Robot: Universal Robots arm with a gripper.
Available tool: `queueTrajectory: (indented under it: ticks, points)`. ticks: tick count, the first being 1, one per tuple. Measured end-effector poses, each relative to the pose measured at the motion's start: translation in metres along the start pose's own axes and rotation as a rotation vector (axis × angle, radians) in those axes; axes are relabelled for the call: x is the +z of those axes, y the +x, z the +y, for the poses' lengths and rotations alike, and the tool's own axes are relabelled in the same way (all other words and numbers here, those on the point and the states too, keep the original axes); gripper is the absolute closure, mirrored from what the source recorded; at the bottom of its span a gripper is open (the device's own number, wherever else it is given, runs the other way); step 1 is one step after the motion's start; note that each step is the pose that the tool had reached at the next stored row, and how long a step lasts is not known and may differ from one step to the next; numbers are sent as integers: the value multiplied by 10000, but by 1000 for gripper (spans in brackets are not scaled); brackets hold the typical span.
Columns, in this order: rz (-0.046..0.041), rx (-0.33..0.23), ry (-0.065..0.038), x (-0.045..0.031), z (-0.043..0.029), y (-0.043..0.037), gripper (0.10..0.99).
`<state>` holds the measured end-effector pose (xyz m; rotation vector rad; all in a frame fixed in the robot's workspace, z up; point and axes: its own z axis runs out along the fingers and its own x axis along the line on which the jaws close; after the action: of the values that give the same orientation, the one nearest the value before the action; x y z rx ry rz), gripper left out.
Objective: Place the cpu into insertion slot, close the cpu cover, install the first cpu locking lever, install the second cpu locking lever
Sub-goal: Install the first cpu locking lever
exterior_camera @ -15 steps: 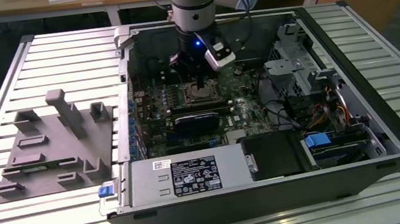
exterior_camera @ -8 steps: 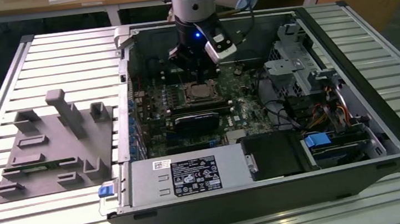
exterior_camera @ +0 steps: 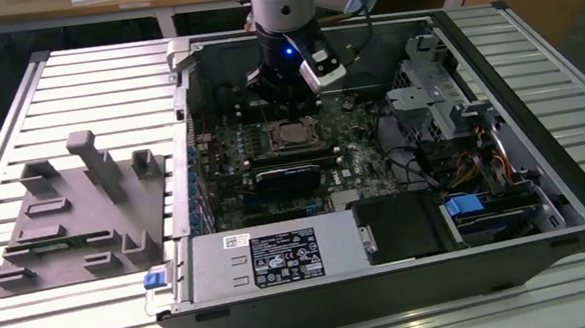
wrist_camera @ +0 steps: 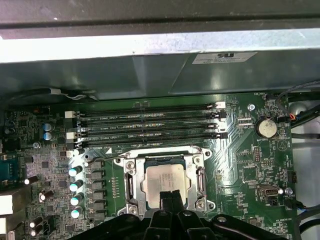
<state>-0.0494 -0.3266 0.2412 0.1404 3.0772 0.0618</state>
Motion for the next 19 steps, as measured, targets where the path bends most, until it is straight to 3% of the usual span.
queueTrajectory:
  ticks: [10,19]
  points:
    - [-1,13,0,-2,-3,34,984]
    - [-3,64,4,-11,-17,193,984]
